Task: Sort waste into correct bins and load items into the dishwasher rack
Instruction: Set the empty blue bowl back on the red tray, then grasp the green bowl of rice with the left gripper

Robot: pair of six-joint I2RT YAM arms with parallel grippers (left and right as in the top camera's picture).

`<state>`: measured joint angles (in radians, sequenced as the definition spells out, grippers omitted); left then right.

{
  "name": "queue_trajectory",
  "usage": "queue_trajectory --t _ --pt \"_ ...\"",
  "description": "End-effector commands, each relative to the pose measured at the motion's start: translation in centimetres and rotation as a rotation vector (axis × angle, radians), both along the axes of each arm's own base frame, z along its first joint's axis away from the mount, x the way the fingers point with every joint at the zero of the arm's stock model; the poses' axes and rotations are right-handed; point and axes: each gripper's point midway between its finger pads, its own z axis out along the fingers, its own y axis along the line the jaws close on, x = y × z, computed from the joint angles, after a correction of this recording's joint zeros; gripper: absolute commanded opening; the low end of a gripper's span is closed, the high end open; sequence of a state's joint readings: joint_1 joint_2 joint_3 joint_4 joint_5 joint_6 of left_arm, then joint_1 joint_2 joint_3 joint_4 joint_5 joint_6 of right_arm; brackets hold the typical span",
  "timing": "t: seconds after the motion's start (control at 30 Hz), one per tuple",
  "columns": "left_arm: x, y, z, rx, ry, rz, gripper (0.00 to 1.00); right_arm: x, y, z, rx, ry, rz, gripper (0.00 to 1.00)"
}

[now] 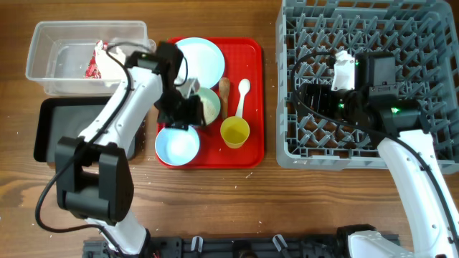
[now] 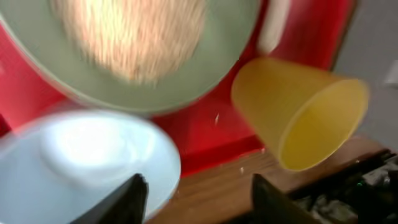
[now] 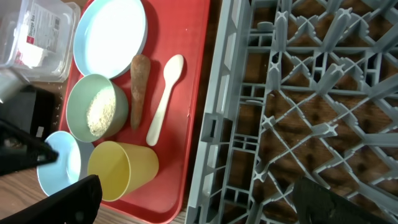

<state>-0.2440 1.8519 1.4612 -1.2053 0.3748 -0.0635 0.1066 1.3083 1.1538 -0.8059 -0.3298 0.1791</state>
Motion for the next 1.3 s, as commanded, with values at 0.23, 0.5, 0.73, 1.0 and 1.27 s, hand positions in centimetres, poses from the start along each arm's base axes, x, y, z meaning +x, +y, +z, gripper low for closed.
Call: queue_trajectory --t 0.23,0.5,0.73,1.0,1.27 --pt "3.8 -2.3 0.5 -0.038 -0.373 -0.558 0.59 0.4 0.2 0.4 0.011 -0.008 0.0 1.0" --pt "3.9 -3.9 -2.7 0.02 -0.346 -0.638 0.6 0.4 0.2 0.4 0.01 -0.007 0.001 1.0" --pt "4.8 -4.1 -4.1 0.033 -0.355 -0.638 0.51 0.4 0.2 0.4 0.01 -0.005 0.001 1.0" --pt "4.6 -4.8 -5.1 0.03 -0.341 -0.656 0.52 0.4 0.2 0.4 0.01 -0.005 0.001 1.0" --pt "3.9 -5.6 -6.5 0.029 -0.31 -0.678 0.38 0.3 0.2 0.4 0.011 -0.003 0.0 1.0"
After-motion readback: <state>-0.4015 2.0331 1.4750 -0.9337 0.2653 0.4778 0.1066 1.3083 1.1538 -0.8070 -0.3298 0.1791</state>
